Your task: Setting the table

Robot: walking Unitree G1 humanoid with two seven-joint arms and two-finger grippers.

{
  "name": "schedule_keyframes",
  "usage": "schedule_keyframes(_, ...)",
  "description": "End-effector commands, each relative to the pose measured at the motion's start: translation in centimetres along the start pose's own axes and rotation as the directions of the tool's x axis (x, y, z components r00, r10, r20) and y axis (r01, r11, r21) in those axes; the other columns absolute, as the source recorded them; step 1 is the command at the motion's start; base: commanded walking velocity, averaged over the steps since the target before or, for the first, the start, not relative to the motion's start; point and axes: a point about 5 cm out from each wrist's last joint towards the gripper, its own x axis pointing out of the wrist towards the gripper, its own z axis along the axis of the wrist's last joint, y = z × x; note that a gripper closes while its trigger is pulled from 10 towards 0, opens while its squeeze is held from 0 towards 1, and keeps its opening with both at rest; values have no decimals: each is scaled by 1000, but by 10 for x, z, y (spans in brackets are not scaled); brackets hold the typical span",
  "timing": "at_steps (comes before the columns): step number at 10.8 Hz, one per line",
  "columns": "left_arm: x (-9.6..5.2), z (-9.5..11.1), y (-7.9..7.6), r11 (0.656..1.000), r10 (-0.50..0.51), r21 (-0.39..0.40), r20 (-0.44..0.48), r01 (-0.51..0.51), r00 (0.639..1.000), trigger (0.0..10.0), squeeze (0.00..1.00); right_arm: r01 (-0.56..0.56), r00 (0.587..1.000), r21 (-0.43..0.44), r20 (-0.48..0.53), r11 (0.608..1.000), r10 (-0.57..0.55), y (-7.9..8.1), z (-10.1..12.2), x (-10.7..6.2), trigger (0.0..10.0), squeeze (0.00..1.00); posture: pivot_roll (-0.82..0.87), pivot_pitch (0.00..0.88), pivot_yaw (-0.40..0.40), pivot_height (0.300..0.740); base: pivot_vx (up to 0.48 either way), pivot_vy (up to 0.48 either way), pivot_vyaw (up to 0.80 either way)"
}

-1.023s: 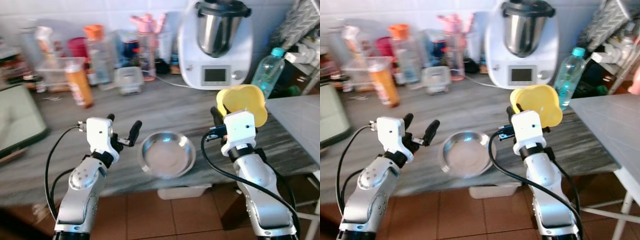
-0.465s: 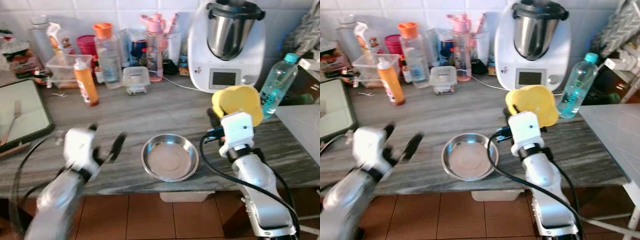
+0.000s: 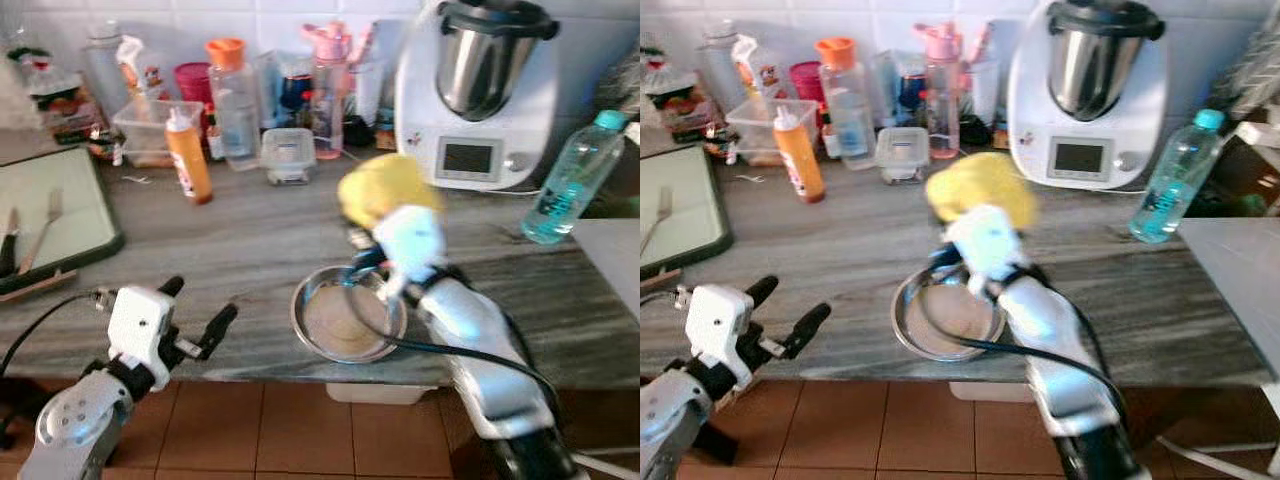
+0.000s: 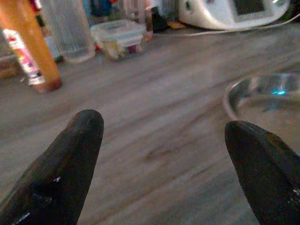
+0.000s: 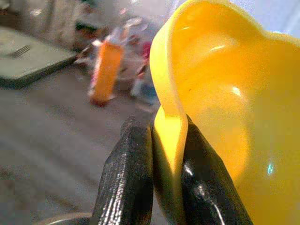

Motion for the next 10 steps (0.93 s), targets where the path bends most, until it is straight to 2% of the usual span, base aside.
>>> schedule_keyframes(1,0,4,-7,998,-59,4,5,59,998,10000,0,-73,997,-14,-35,997,72,3,0,8,10000,0,52,35,-19,740,0,0,0)
schedule_keyframes(3,0,3,-9,997,-81,-17,-4,81,997,10000,0,-178,981,-14,-83,984,176,8,-1,21,10000,0,56,43,-26,740,0,0,0)
schedule_keyframes(5,1,1,-14,988,-153,-13,-28,152,988,10000,0,-300,946,-22,-131,954,295,27,-3,32,10000,0,59,41,-30,740,0,0,0)
schedule_keyframes(7,-4,-3,-17,972,-232,-53,-65,229,971,10000,0,-380,913,-21,-166,925,371,36,-5,36,10000,0,59,42,-32,740,0,0,0)
schedule_keyframes(9,-11,-4,-13,967,-250,-64,-84,245,965,10000,0,-461,865,-21,-232,887,444,44,-15,36,10000,0,67,46,-42,740,0,0,0)
schedule_keyframes(10,-11,-5,-14,963,-266,-68,-96,260,959,10000,0,-471,859,-36,-247,881,449,44,-17,37,10000,0,67,46,-42,740,0,0,0)
